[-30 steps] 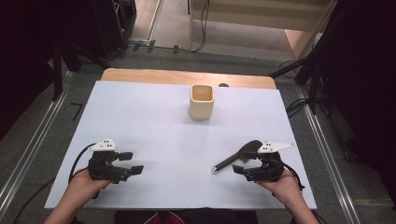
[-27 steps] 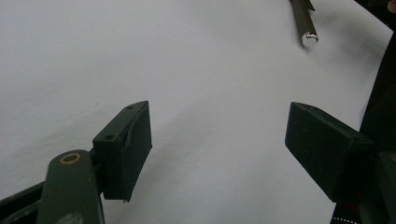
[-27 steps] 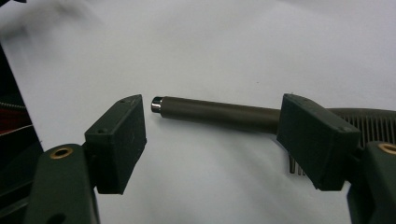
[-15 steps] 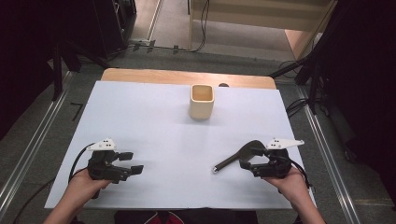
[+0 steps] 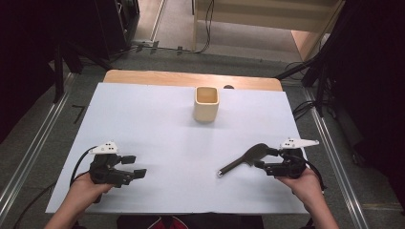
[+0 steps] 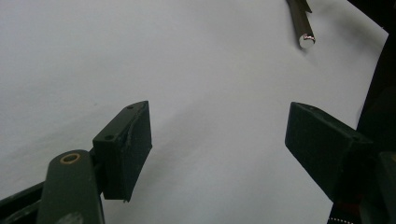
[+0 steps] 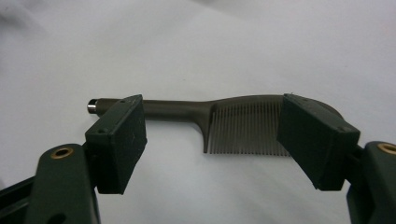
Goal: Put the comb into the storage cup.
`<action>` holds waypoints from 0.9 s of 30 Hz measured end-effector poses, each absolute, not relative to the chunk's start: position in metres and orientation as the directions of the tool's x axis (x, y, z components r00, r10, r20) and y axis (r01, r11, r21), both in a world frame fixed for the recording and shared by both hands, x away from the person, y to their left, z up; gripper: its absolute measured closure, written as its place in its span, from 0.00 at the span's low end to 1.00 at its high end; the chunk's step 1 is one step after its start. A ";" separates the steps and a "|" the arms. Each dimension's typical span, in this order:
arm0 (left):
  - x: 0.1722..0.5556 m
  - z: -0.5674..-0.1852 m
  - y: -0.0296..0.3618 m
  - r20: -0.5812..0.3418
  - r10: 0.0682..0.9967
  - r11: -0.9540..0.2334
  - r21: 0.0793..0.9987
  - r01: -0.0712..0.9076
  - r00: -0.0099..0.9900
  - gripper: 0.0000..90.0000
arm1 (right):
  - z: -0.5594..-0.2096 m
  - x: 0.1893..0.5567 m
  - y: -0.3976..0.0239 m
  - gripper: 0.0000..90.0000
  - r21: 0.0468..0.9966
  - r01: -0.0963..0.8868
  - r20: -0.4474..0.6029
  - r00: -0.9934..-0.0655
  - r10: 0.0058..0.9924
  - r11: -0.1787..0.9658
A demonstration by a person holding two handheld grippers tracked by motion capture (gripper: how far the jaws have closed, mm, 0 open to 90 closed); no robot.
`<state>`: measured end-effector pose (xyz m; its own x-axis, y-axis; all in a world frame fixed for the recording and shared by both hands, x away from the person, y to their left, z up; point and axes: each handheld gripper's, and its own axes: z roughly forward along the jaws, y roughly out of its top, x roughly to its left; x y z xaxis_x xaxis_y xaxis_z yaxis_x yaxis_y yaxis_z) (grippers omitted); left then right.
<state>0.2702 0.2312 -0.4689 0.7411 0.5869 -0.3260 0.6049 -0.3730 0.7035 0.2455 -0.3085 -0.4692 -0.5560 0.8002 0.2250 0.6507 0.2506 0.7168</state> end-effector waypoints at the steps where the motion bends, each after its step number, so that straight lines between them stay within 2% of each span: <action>1: 0.270 -0.469 0.231 -0.325 0.588 -0.373 0.703 0.605 0.741 0.27 | -0.470 0.247 -0.312 0.25 0.710 0.660 0.226 -0.543 0.809 0.245; 14: 0.271 -0.469 0.232 -0.323 0.588 -0.375 0.703 0.604 0.741 0.27 | -0.473 0.251 -0.328 0.31 0.692 0.695 0.235 -0.475 0.848 0.198; 19: 0.270 -0.468 0.232 -0.324 0.589 -0.374 0.703 0.605 0.741 0.27 | -0.475 0.252 -0.331 0.47 0.674 0.716 0.250 -0.453 0.856 0.182; 21: 0.270 -0.468 0.232 -0.324 0.589 -0.373 0.703 0.605 0.740 0.27 | -0.475 0.251 -0.331 0.50 0.669 0.721 0.251 -0.446 0.859 0.179; 22: 0.270 -0.468 0.232 -0.324 0.589 -0.373 0.704 0.604 0.741 0.27 | -0.476 0.251 -0.332 0.56 0.658 0.734 0.263 -0.433 0.862 0.167; 24: 0.270 -0.468 0.232 -0.323 0.589 -0.374 0.703 0.605 0.740 0.27 | -0.477 0.251 -0.332 0.59 0.652 0.739 0.264 -0.430 0.863 0.168; 25: 0.270 -0.469 0.232 -0.321 0.590 -0.375 0.703 0.604 0.740 0.27 | -0.479 0.252 -0.332 0.66 0.626 0.761 0.272 -0.418 0.867 0.170; 27: 0.270 -0.469 0.231 -0.322 0.589 -0.375 0.703 0.604 0.741 0.27 | -0.480 0.252 -0.332 0.70 0.621 0.764 0.270 -0.417 0.868 0.174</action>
<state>0.2704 0.2313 -0.4686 0.7408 0.5892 -0.3225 0.6042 -0.3747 0.7032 0.2524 -0.3321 -0.4798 -0.4165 0.8682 0.2697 0.7641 0.1736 0.6213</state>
